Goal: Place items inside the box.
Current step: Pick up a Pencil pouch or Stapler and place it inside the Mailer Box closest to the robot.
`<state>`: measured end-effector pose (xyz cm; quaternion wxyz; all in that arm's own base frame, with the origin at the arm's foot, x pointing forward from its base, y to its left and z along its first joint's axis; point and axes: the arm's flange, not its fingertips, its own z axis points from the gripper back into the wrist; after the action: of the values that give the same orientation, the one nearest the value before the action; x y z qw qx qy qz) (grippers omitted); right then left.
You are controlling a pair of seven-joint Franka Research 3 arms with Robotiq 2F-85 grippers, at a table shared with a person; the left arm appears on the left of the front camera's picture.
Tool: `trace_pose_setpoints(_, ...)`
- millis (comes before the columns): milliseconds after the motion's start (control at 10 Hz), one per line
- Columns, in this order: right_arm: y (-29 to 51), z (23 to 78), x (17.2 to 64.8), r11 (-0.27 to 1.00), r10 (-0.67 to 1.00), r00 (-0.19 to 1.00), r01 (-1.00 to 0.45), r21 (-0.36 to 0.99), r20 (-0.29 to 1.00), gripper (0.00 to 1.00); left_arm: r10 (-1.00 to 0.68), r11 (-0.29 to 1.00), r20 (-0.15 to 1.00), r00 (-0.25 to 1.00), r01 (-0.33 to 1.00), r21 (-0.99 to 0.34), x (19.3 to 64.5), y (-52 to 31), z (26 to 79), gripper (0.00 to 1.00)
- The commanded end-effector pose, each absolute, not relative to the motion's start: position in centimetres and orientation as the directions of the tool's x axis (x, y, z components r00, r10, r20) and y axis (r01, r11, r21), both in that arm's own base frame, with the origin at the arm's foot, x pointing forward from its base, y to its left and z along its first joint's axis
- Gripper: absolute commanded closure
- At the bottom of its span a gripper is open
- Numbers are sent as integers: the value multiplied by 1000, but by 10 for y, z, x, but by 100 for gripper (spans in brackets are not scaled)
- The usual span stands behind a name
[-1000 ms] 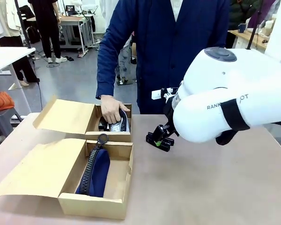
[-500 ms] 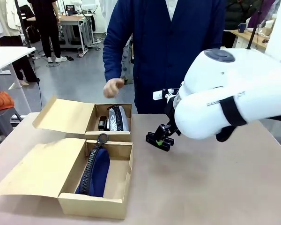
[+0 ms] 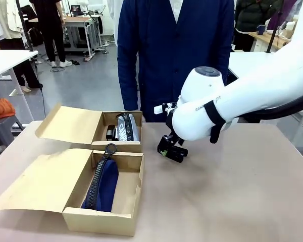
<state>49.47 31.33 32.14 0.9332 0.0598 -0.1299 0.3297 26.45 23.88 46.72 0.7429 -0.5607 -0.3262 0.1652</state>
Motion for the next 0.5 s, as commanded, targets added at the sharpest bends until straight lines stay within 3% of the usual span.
trace_pose_setpoints(0, 318, 307, 509, 729, 658, 695, -685, -12, 289, 0, 616, 307, 317, 721, 150, -940, 265, 238, 468, 0)
trace_pose_setpoints(400, 322, 298, 509, 709, 684, 682, -705, -16, 259, 0, 616, 307, 317, 721, 150, -940, 265, 238, 468, 0)
